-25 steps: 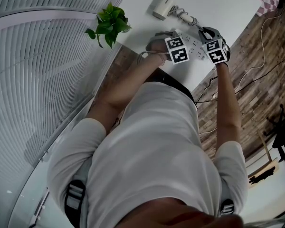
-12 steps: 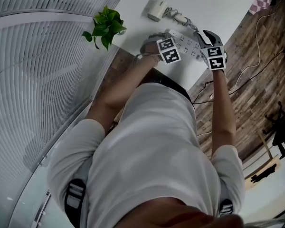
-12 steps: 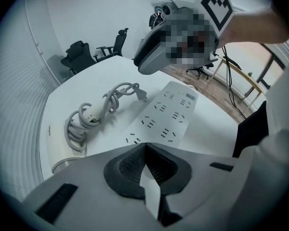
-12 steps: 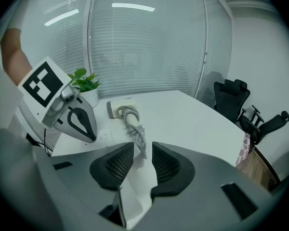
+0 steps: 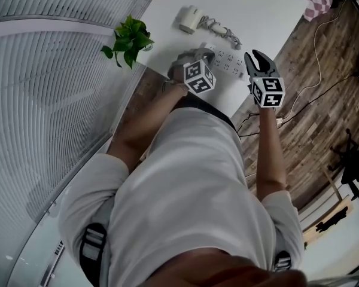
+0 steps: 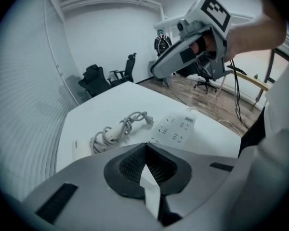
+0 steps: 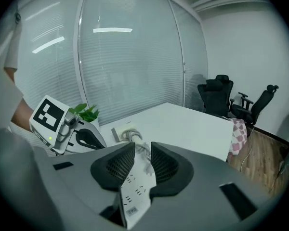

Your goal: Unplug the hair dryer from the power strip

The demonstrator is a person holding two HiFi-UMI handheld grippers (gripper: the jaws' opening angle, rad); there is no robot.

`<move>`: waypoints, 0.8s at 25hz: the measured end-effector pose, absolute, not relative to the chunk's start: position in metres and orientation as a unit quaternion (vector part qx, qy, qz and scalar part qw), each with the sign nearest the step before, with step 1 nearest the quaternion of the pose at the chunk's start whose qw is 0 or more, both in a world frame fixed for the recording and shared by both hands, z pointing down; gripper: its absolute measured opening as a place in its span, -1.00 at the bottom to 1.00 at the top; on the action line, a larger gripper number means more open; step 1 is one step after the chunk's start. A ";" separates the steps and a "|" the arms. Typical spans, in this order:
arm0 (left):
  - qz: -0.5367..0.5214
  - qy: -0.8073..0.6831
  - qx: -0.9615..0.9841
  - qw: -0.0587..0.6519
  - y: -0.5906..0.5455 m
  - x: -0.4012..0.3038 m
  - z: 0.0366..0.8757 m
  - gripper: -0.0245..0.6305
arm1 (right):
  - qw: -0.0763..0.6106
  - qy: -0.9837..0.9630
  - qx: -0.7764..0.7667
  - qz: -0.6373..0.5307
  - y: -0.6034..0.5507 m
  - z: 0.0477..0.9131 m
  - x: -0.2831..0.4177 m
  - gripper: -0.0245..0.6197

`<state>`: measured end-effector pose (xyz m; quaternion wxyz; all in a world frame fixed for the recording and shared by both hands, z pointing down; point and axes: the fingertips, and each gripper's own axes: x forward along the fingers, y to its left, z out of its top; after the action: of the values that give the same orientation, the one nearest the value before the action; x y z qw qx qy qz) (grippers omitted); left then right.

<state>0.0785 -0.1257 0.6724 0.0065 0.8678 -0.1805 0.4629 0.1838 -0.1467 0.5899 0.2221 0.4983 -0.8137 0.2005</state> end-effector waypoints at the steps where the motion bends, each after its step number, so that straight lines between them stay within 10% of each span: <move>1: 0.444 -0.193 0.875 0.011 -0.127 0.078 0.661 -0.84 | 0.214 -0.813 0.502 0.201 -0.144 0.583 0.183 -0.55; 20: 0.086 -0.271 0.954 0.092 -0.112 0.081 0.408 -0.84 | 0.081 -0.839 0.518 0.146 -0.091 0.406 0.144 -0.70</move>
<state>0.0810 -0.1119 0.4078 0.0915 0.9544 -0.2709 0.0855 0.1436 -0.0909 0.4056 0.0814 0.5181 -0.8389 0.1456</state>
